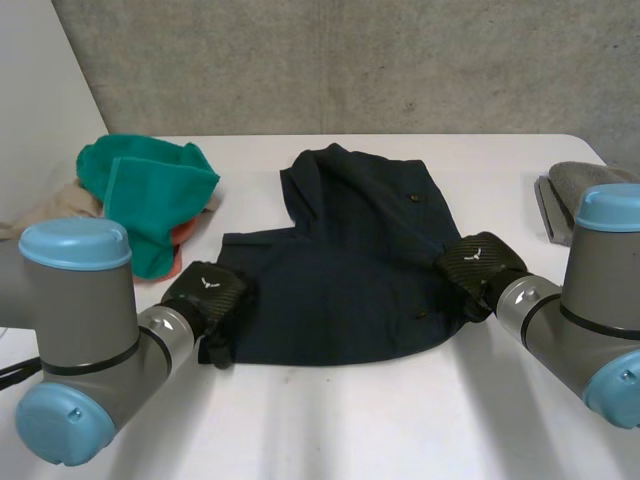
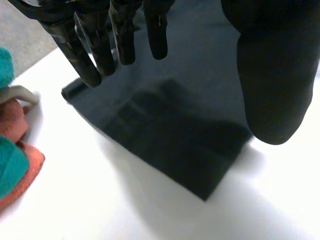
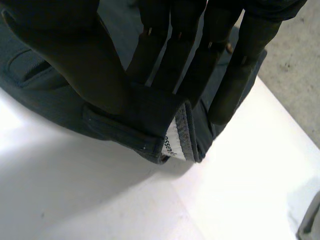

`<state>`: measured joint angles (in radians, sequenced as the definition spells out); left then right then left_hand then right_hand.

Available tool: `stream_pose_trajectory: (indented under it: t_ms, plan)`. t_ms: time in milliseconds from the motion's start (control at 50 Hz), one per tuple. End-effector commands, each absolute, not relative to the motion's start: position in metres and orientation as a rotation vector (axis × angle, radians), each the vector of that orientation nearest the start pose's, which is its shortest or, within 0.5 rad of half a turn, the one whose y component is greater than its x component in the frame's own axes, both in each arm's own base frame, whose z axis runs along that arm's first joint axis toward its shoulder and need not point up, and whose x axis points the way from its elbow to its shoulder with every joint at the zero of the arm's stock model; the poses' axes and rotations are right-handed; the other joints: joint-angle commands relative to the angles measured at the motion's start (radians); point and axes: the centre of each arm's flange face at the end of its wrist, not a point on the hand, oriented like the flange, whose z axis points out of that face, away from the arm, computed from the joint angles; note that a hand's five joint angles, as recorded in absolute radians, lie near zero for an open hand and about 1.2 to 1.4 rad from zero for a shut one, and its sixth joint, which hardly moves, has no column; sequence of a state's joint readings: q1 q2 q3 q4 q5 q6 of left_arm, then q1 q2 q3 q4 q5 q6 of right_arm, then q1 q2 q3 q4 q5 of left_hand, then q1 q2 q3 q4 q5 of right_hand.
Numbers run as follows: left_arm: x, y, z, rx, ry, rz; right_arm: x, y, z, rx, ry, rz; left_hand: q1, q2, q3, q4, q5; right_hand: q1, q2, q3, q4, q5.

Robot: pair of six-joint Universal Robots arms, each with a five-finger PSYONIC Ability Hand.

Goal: Fold the laundry.

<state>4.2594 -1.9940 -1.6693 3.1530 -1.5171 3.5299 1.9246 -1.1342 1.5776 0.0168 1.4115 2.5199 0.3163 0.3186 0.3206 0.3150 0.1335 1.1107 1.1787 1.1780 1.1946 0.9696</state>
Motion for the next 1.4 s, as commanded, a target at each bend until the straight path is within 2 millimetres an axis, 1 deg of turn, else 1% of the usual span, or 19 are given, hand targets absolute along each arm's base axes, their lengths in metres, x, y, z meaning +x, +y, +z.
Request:
stream_pose_trajectory:
  t_ms: [20, 240, 360, 480, 500, 540, 580, 660, 740, 760, 840, 900, 960, 1060, 1140, 1200, 1240, 1320, 1400]
  plan:
    - [-0.263, -0.229, 0.136, 1.225, 2.496, -1.541, 0.254, -0.267, 0.16, -1.364, 2.335, -1.645, 0.061, 0.059, 0.057, 0.063, 0.07, 0.286, 0.218, 0.218, 0.202, 0.252]
    - [-0.265, -0.241, 0.124, 1.24, 2.407, -1.578, 0.254, -0.266, 0.158, -1.366, 2.333, -1.642, 0.276, 0.273, 0.271, 0.277, 0.284, 0.286, 0.218, 0.218, 0.202, 0.252]
    - [-0.266, -0.249, 0.118, 1.24, 2.361, -1.583, 0.254, -0.265, 0.158, -1.367, 2.333, -1.642, 0.578, 0.575, 0.573, 0.579, 0.586, 0.286, 0.218, 0.218, 0.202, 0.252]
    - [-0.269, -0.251, 0.116, 1.241, 2.352, -1.596, 0.254, -0.265, 0.16, -1.367, 2.334, -1.645, 0.742, 0.74, 0.738, 0.744, 0.751, 0.286, 0.218, 0.218, 0.202, 0.252]
    - [-0.269, -0.251, 0.115, 1.242, 2.355, -1.592, 0.254, -0.265, 0.16, -1.367, 2.334, -1.645, 0.795, 0.793, 0.791, 0.796, 0.803, 0.286, 0.218, 0.218, 0.202, 0.252]
    - [-0.269, -0.251, 0.118, 1.24, 2.349, -1.599, 0.254, -0.265, 0.161, -1.364, 2.334, -1.645, 1.079, 1.077, 1.075, 1.08, 1.087, 0.286, 0.218, 0.218, 0.202, 0.252]
    - [-0.269, -0.252, 0.12, 1.233, 2.344, -1.608, 0.254, -0.265, 0.162, -1.362, 2.334, -1.652, 1.08, 1.078, 1.076, 1.081, 1.088, 0.286, 0.218, 0.218, 0.202, 0.252]
    - [-0.267, -0.248, 0.139, 1.198, 2.309, -1.665, 0.253, -0.259, 0.174, -1.356, 2.327, -1.655, 1.08, 1.078, 1.076, 1.081, 1.088, 0.286, 0.218, 0.218, 0.202, 0.252]
    - [-0.269, -0.239, 0.18, 1.168, 2.227, -1.817, 0.248, -0.25, 0.198, -1.354, 2.324, -1.659, 1.08, 1.078, 1.076, 1.081, 1.088, 0.286, 0.218, 0.218, 0.202, 0.252]
    - [-0.271, -0.233, 0.198, 1.157, 2.195, -1.884, 0.246, -0.247, 0.211, -1.342, 2.316, -1.685, 1.08, 1.078, 1.076, 1.081, 1.088, 0.286, 0.218, 0.218, 0.202, 0.252]
    - [-0.276, -0.216, 0.228, 1.14, 2.171, -2.002, 0.237, -0.247, 0.239, -1.315, 2.302, -1.739, 1.08, 1.078, 1.076, 1.081, 1.088, 0.286, 0.218, 0.218, 0.202, 0.252]
    - [-0.279, -0.211, 0.236, 1.13, 2.191, -2.034, 0.235, -0.247, 0.245, -1.312, 2.302, -1.734, 1.08, 1.078, 1.076, 1.081, 1.088, 0.286, 0.218, 0.218, 0.202, 0.252]
    - [-0.281, -0.207, 0.237, 1.136, 2.243, -2.006, 0.233, -0.242, 0.24, -1.356, 2.359, -1.603, 1.08, 1.078, 1.076, 1.081, 1.088, 0.286, 0.218, 0.218, 0.202, 0.252]
    - [-0.27, -0.191, 0.22, 1.281, 2.386, -1.678, 0.219, -0.225, 0.231, -1.528, 2.49, -1.244, 1.08, 1.078, 1.076, 1.081, 1.088, 0.286, 0.218, 0.218, 0.202, 0.252]
    - [-0.267, -0.178, 0.216, 1.443, 2.403, -1.514, 0.207, -0.218, 0.228, -1.663, 2.507, -1.052, 1.08, 1.078, 1.076, 1.081, 1.088, 0.286, 0.218, 0.218, 0.202, 0.252]
    - [-0.268, -0.173, 0.217, 1.531, 2.381, -1.469, 0.206, -0.224, 0.221, -1.74, 2.471, -1.038, 1.08, 1.078, 1.076, 1.081, 1.088, 0.286, 0.218, 0.218, 0.202, 0.252]
    - [-0.272, -0.179, 0.216, 1.569, 2.356, -1.459, 0.21, -0.237, 0.21, -1.748, 2.447, -1.087, 1.08, 1.078, 1.076, 1.081, 1.088, 0.286, 0.218, 0.218, 0.202, 0.252]
    - [-0.284, -0.208, 0.216, 1.508, 2.327, -1.538, 0.22, -0.255, 0.194, -1.661, 2.454, -1.176, 1.08, 1.078, 1.076, 1.081, 1.088, 0.286, 0.218, 0.218, 0.202, 0.252]
    - [-0.293, -0.235, 0.227, 1.378, 2.328, -1.624, 0.228, -0.269, 0.195, -1.581, 2.453, -1.28, 1.08, 1.078, 1.076, 1.081, 1.088, 0.286, 0.218, 0.218, 0.202, 0.252]
